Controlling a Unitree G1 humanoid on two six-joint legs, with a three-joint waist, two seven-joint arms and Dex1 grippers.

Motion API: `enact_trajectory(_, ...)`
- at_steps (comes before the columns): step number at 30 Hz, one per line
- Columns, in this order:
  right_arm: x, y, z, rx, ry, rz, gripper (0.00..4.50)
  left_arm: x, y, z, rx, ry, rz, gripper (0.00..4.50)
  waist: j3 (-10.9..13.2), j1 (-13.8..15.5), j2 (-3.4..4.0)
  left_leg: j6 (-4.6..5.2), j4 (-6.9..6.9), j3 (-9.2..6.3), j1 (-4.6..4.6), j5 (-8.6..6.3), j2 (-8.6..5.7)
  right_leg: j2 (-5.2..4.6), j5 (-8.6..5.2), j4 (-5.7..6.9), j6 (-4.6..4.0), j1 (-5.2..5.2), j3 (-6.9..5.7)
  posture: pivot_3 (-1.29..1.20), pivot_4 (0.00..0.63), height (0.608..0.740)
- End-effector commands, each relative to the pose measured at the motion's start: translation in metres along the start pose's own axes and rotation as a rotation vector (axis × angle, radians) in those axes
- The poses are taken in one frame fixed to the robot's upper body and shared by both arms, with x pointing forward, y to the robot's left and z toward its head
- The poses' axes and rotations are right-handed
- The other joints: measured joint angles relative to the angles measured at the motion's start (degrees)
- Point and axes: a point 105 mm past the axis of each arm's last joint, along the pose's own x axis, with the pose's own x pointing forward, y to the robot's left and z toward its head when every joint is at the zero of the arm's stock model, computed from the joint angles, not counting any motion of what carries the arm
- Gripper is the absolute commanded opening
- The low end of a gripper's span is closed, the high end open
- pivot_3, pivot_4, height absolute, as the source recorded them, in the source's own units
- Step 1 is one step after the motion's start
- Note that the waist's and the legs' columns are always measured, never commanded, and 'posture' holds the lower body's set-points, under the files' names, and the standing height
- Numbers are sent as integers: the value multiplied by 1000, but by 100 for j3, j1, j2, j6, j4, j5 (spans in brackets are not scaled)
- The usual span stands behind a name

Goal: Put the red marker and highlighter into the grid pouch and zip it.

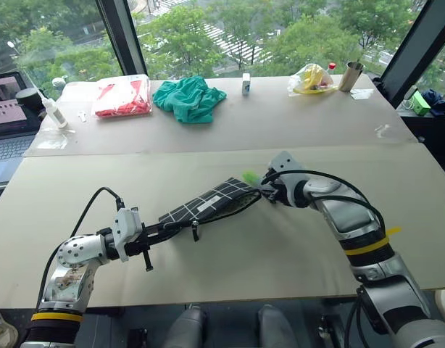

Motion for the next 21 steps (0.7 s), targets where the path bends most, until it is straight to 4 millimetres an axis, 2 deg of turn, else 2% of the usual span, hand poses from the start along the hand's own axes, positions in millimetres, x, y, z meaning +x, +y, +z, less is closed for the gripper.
enact_trajectory(1, -4, -9, -5, 19, 2, -28, 1013, -1, 3, 8, 37, -25, 10, 0, 0, 0, 0, 0, 0, 0, 0, 0, 0, 0, 0, 0, 0, -1, 0, 0, 150, 740)
enact_trajectory(4, -10, -23, 17, 7, -98, -78, 1013, 0, 4, 9, 39, -28, 11, 0, 0, 3, 0, 0, 0, 0, -1, 0, 0, 0, 0, 0, 0, -1, 0, 0, 150, 740)
enact_trajectory(6, -25, -36, 42, -37, -194, -94, 1013, 0, 3, 9, 39, -26, 9, 0, 1, -1, 1, 0, 0, 0, -3, 0, -1, 0, 0, 0, 0, -3, 0, 0, 150, 740)
enact_trajectory(8, -53, -45, 77, -125, -355, -69, 1013, 0, 3, 9, 38, -25, 7, 0, 2, -10, 2, -2, 0, 1, -12, 1, -2, 0, 0, 1, 0, -13, 3, 0, 150, 740)
enact_trajectory(10, -83, -40, 103, -235, -489, 0, 1013, 0, 3, 9, 37, -25, 5, 0, 4, -15, 5, -2, 0, 2, -22, 1, -1, 0, 0, 0, 0, -24, 3, 0, 150, 740)
enact_trajectory(11, -96, -33, 108, -282, -519, 57, 1013, 0, 3, 9, 38, -25, 4, 0, 4, -17, 5, -1, 0, 2, -26, 1, 0, 0, 0, 2, 0, -29, 2, 0, 150, 740)
enact_trajectory(13, -117, -10, 106, -412, -520, 203, 1013, 1, 3, 9, 38, -26, 2, 0, 4, -8, 5, 1, -1, -1, -27, 0, 2, 1, 0, 0, 0, -28, -5, 0, 150, 740)
enact_trajectory(16, -136, 18, 81, -596, -404, 380, 1013, 1, 3, 10, 39, -27, 1, 0, 2, 7, 2, 9, -1, -3, -24, -8, 5, 1, 0, -9, 1, -16, -15, 0, 150, 740)
enact_trajectory(19, -138, 24, 57, -725, -262, 412, 1013, 1, 3, 10, 38, -28, -1, 0, 3, 15, 1, 11, 4, 3, -22, -10, 1, -2, 1, -14, 3, -6, -11, 0, 150, 740)
enact_trajectory(21, -137, 26, 50, -763, -221, 419, 1013, 1, 3, 10, 38, -27, -2, 0, 3, 8, 1, 11, 7, 6, -21, -10, 1, -2, 1, -12, 3, -7, -11, 0, 150, 740)
